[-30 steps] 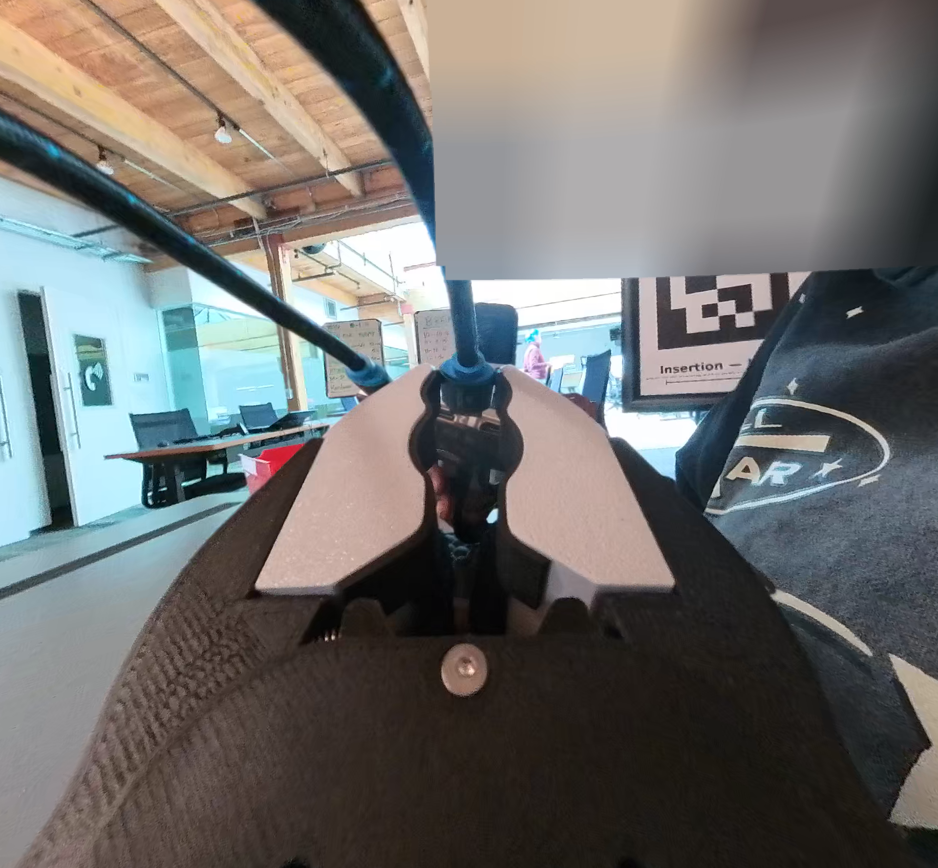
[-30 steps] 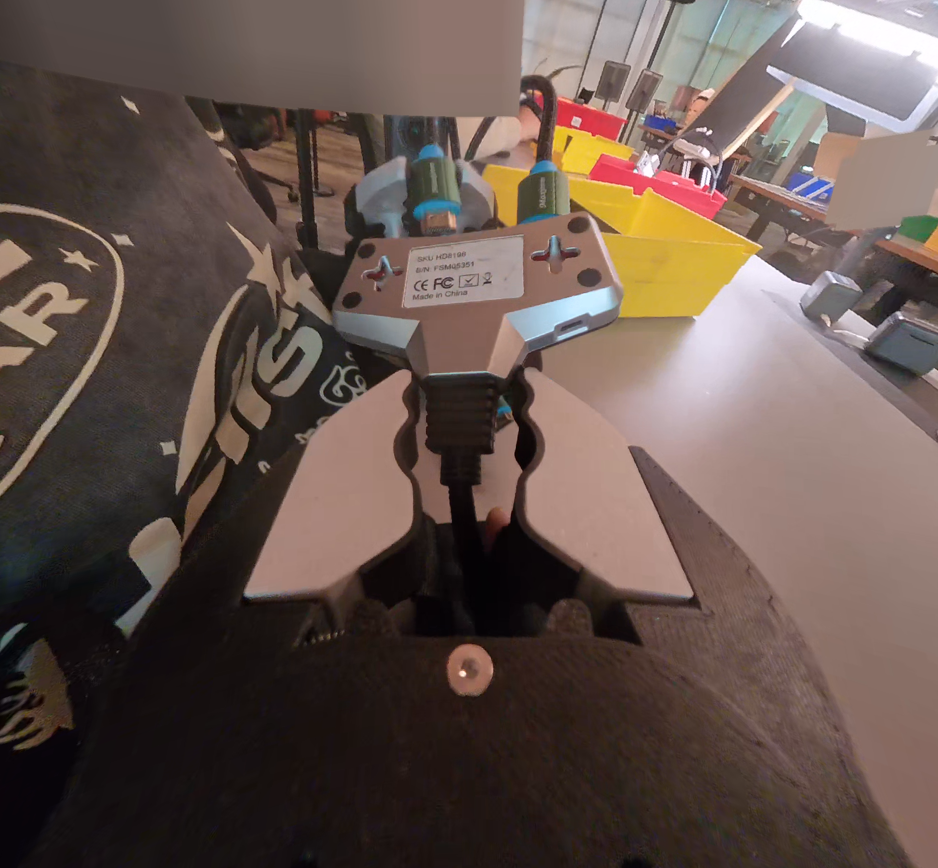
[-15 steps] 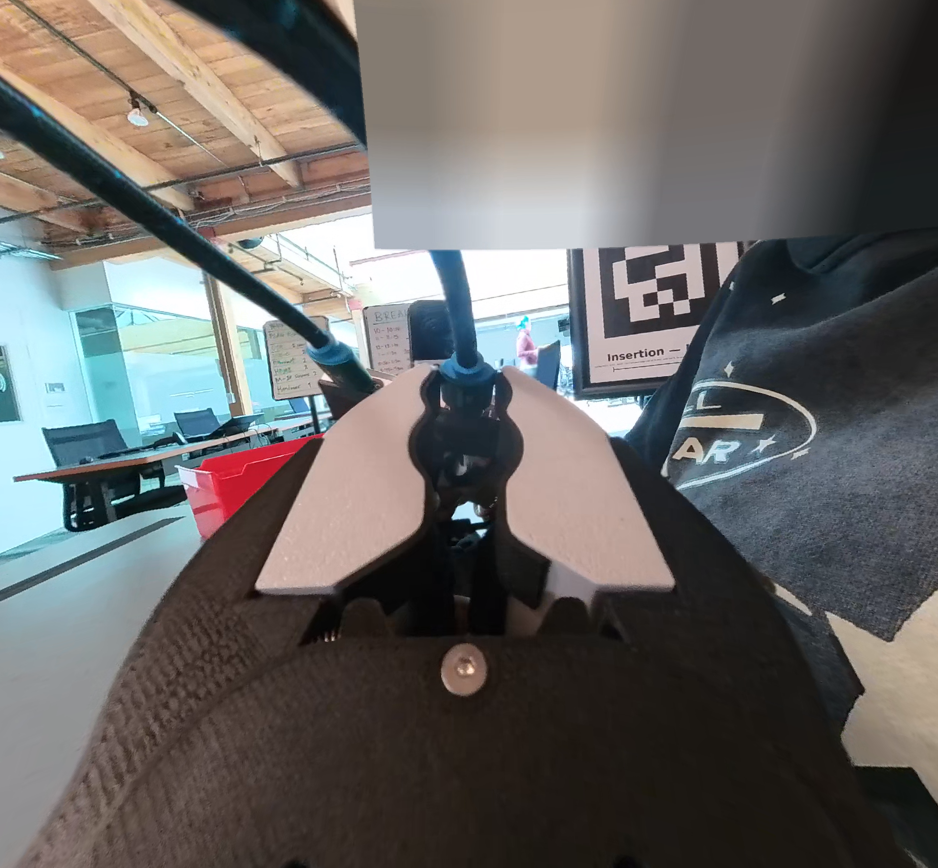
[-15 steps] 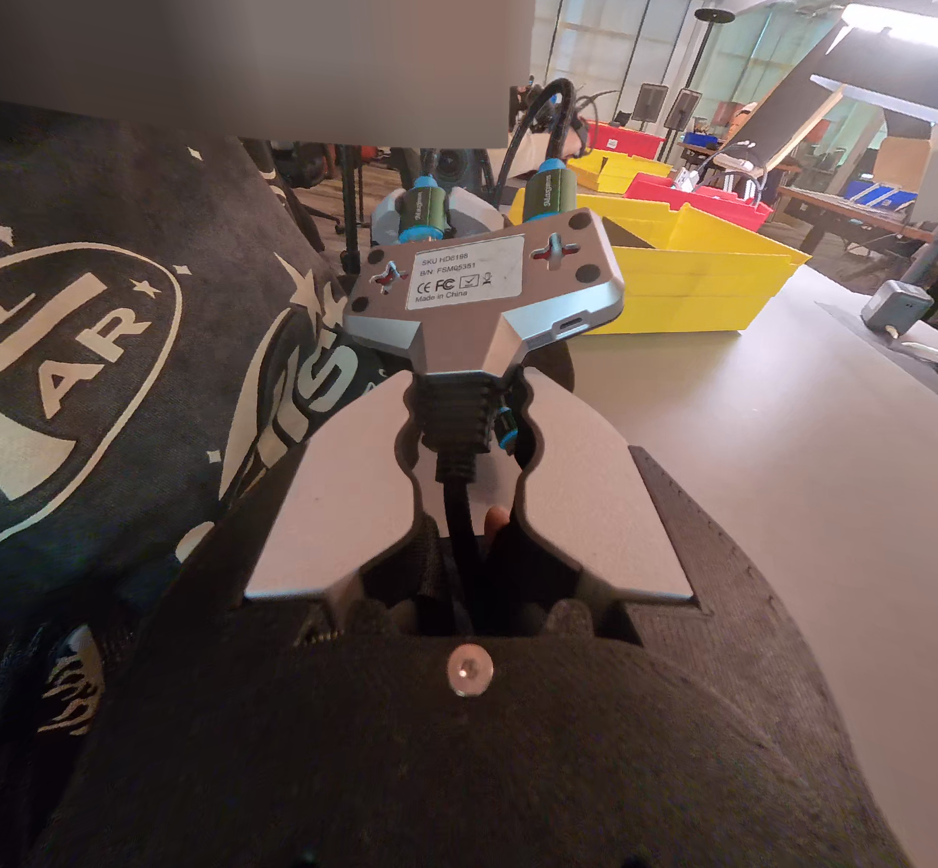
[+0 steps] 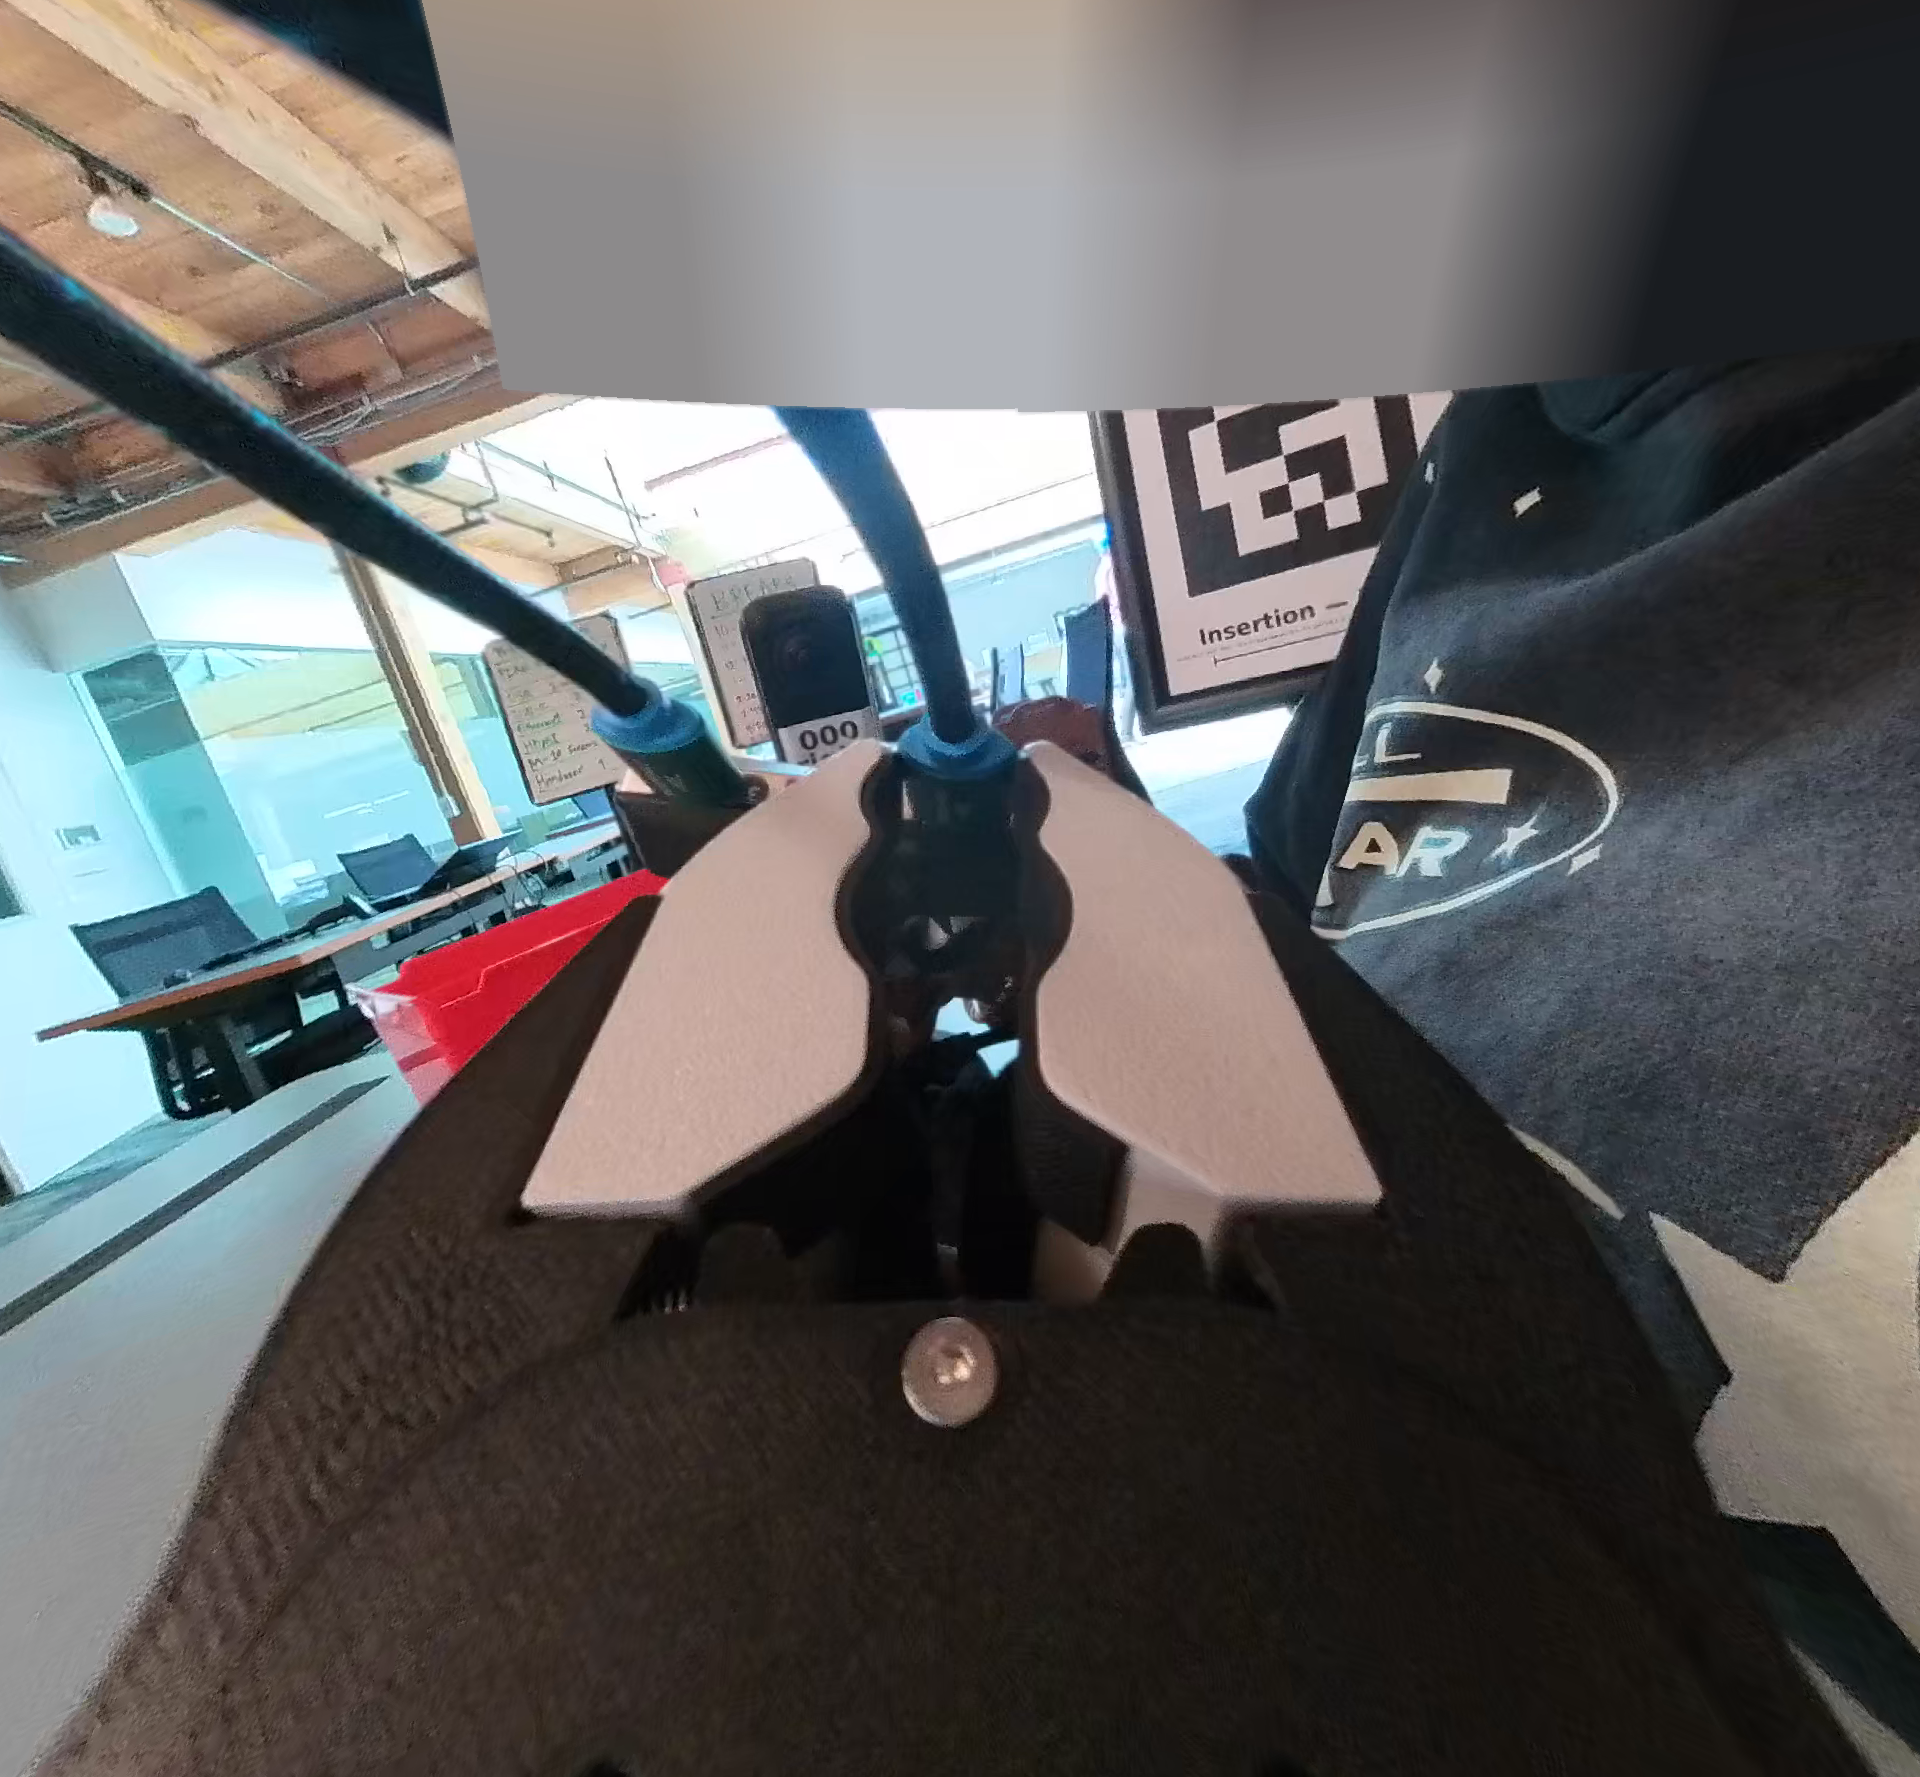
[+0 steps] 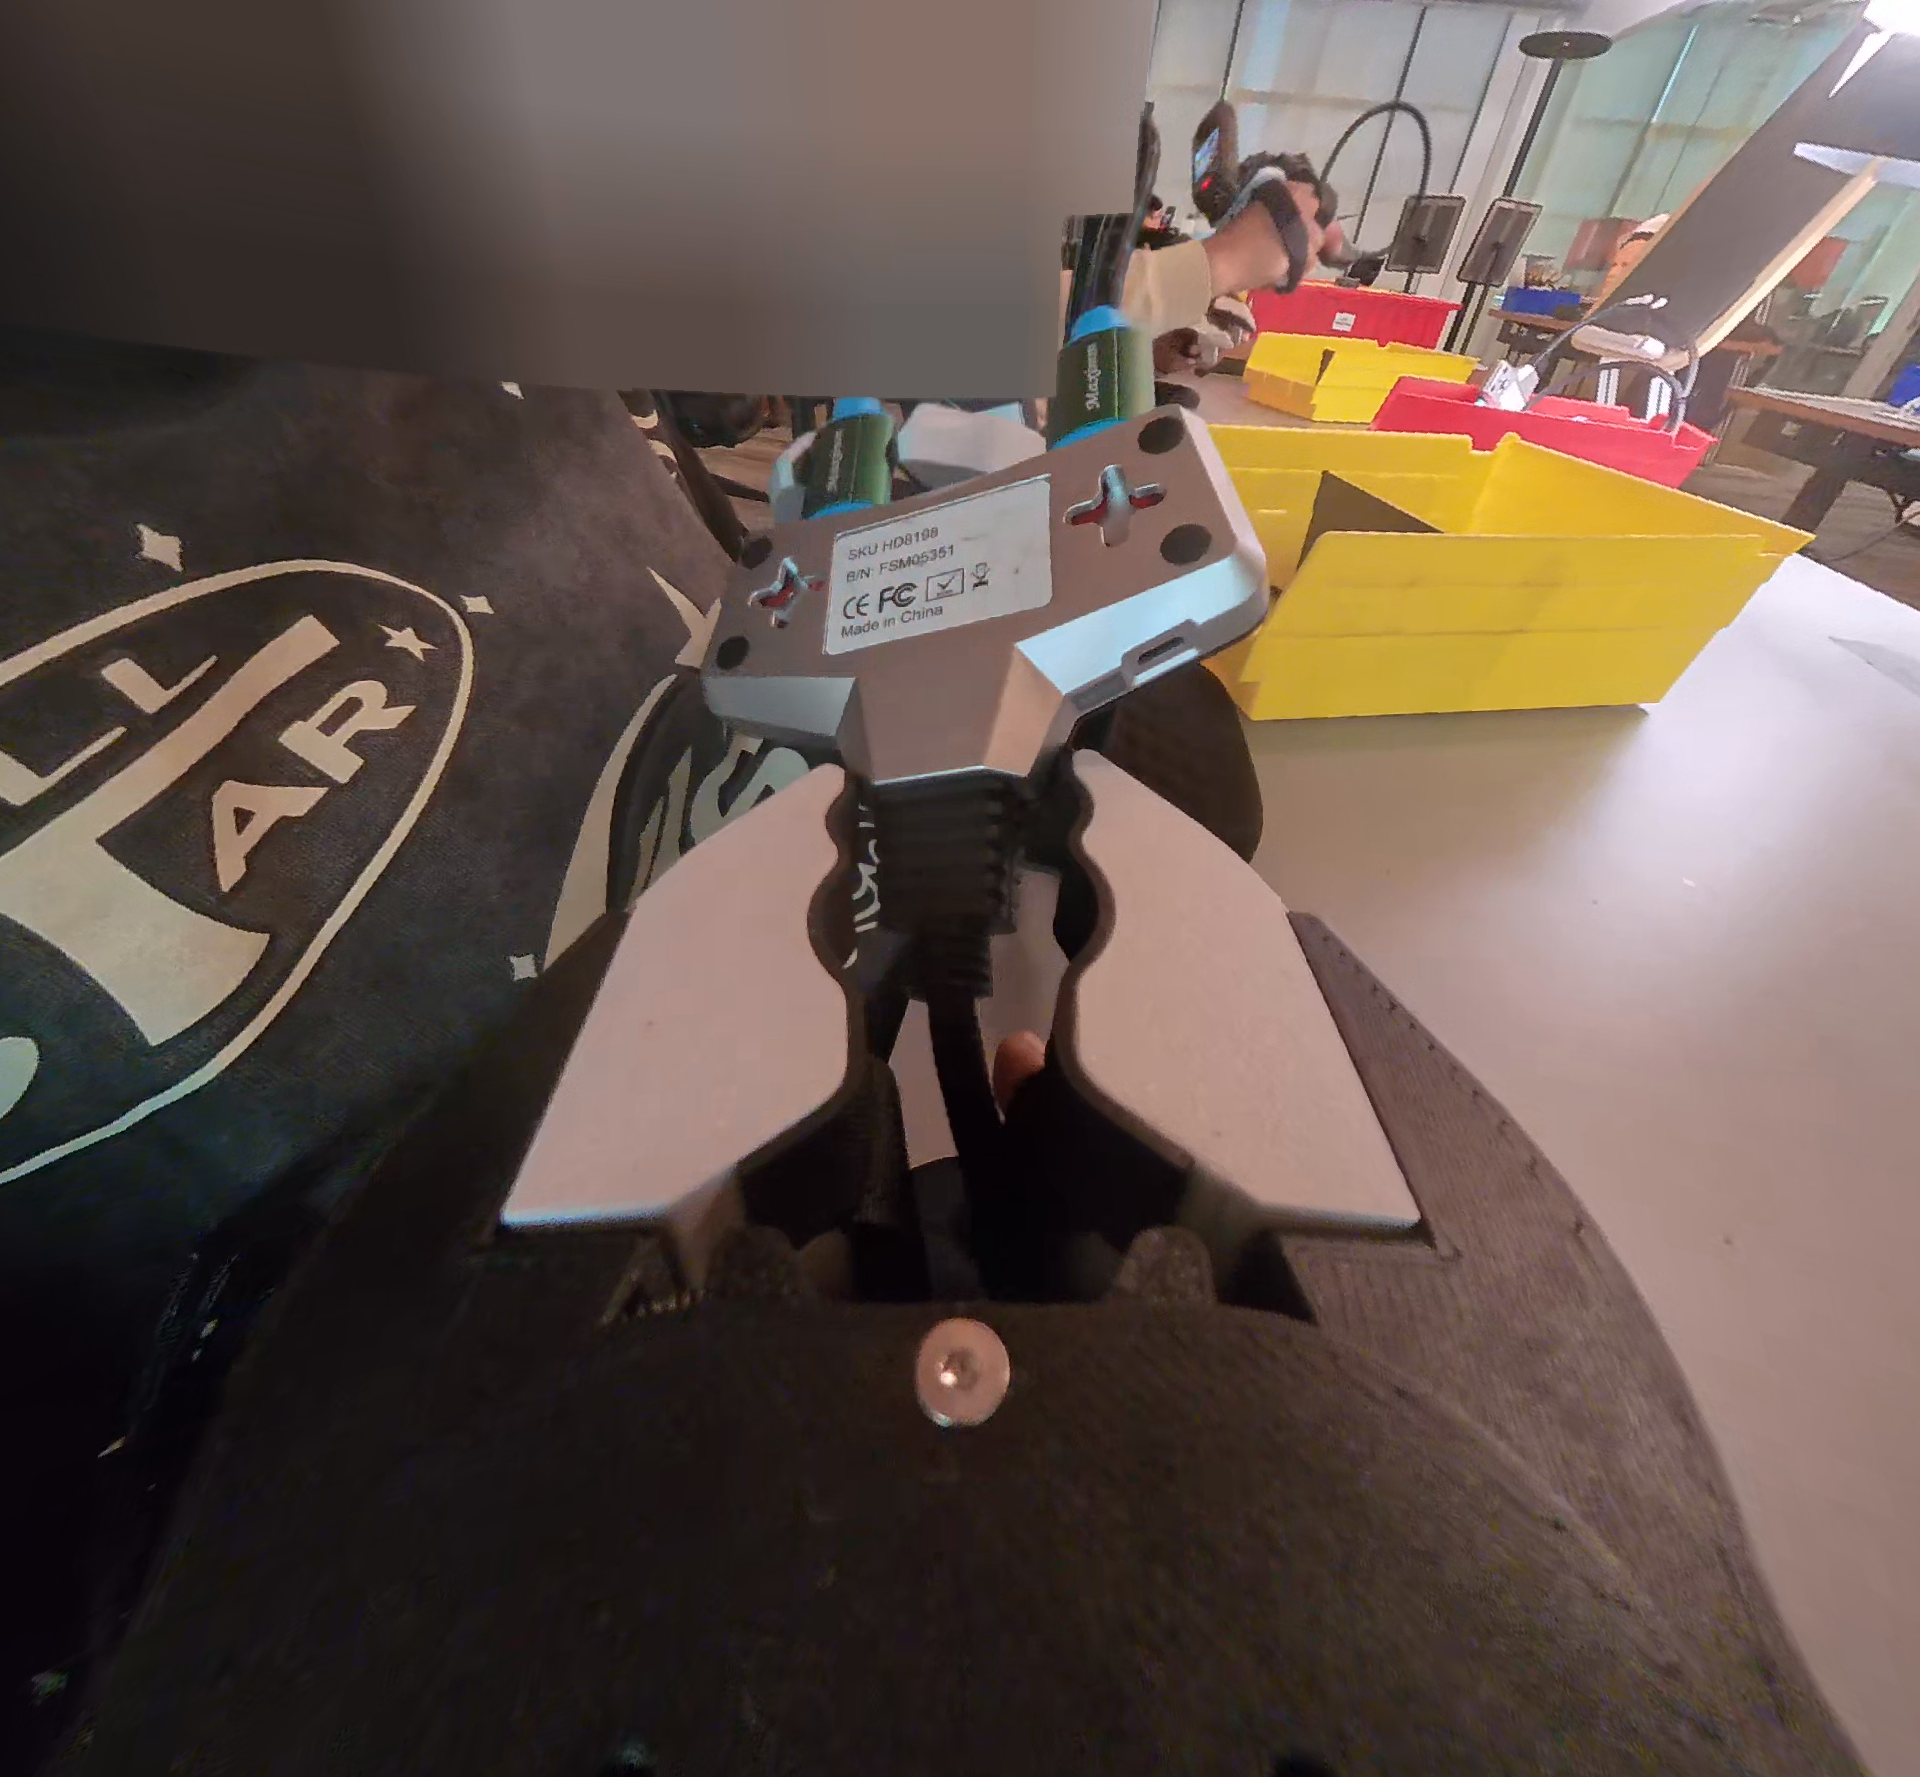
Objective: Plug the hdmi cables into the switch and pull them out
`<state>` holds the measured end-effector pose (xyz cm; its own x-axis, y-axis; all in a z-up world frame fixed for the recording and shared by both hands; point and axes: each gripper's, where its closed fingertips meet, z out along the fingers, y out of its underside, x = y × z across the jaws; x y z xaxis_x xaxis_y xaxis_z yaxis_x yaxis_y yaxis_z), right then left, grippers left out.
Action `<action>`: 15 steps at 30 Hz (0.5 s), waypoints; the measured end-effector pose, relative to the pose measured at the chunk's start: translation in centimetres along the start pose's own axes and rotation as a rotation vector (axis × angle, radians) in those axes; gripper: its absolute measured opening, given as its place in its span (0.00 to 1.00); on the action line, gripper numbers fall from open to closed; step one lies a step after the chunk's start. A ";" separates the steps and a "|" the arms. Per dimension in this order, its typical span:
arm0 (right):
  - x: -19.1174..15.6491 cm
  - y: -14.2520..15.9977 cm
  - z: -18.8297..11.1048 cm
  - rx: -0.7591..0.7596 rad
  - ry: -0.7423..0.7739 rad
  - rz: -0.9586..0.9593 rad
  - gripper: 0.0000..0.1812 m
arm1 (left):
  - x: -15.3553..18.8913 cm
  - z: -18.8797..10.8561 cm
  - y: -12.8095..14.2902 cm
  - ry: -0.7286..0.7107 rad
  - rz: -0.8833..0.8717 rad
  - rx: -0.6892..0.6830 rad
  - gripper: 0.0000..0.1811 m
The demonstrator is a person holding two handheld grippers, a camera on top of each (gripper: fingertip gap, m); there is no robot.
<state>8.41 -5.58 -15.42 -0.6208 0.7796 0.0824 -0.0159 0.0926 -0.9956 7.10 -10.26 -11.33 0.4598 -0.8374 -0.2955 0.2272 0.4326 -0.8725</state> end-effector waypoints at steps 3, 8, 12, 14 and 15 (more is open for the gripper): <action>0.5 0.0 -0.1 0.007 0.030 0.015 0.19 | -0.3 -0.1 0.6 -0.008 0.003 -0.029 0.12; 0.9 0.0 0.1 0.002 0.064 0.001 0.19 | -0.8 0.0 1.9 -0.036 -0.020 -0.088 0.11; 1.9 -2.0 -0.3 0.024 0.156 -0.103 0.20 | -2.8 -0.7 1.0 -0.136 -0.071 -0.046 0.16; 2.8 -4.4 -1.4 0.043 0.217 -0.166 0.19 | -3.3 -1.1 0.7 -0.182 -0.024 -0.040 0.20; 3.6 -5.9 -2.2 0.044 0.272 -0.211 0.19 | -3.3 -1.2 0.6 -0.189 0.007 -0.032 0.21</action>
<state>8.02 -1.91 -9.14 -0.3689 0.8831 0.2900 -0.1593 0.2474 -0.9557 4.70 -7.70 -11.32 0.6153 -0.7554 -0.2253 0.1974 0.4244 -0.8837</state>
